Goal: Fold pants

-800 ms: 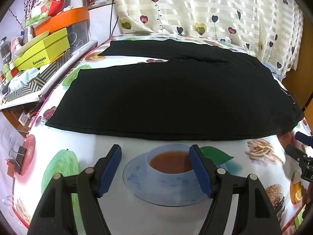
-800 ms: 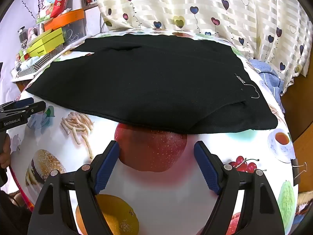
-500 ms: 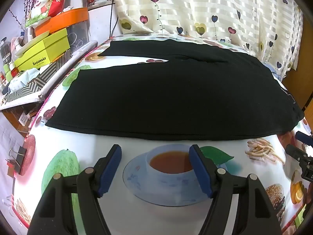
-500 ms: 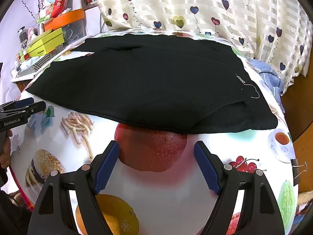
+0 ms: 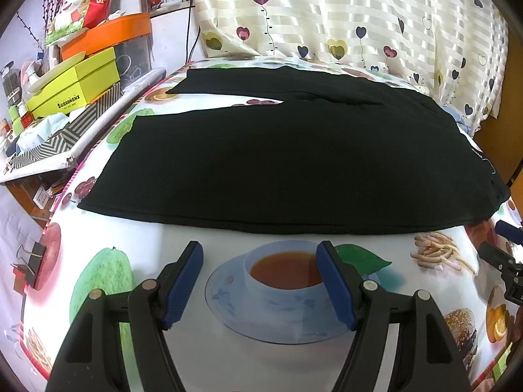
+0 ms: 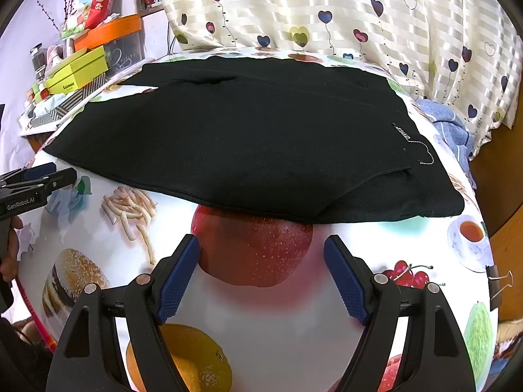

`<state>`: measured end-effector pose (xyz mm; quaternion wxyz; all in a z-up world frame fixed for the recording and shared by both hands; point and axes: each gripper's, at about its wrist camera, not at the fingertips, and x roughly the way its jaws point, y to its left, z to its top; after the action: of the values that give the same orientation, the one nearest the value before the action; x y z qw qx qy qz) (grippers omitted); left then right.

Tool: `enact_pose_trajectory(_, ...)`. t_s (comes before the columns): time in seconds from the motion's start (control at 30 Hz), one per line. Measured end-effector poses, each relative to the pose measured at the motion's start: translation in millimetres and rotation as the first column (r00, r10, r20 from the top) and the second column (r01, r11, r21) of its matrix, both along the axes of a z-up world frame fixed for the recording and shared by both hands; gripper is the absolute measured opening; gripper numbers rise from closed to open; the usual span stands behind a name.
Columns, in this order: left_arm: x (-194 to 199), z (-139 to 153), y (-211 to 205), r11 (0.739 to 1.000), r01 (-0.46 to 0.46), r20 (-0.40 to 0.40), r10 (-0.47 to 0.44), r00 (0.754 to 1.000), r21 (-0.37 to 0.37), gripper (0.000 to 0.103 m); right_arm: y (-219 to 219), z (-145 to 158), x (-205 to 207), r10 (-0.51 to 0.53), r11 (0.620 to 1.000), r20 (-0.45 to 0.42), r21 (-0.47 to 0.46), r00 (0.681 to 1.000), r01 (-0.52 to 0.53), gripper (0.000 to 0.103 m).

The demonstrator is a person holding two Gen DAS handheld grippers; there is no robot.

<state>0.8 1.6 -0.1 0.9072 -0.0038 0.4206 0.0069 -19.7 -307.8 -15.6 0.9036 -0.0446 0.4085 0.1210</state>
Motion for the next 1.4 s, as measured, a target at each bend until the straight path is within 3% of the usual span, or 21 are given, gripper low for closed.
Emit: enact_pose_trajectory(1.4,-0.7,2.3,0.7,1.000,-0.001,0.003,0.001,1.000,0.008,0.074,0.7,-0.7,0.6,0.001,1.000,0.001,0.000,1.000,-0.001,0.079)
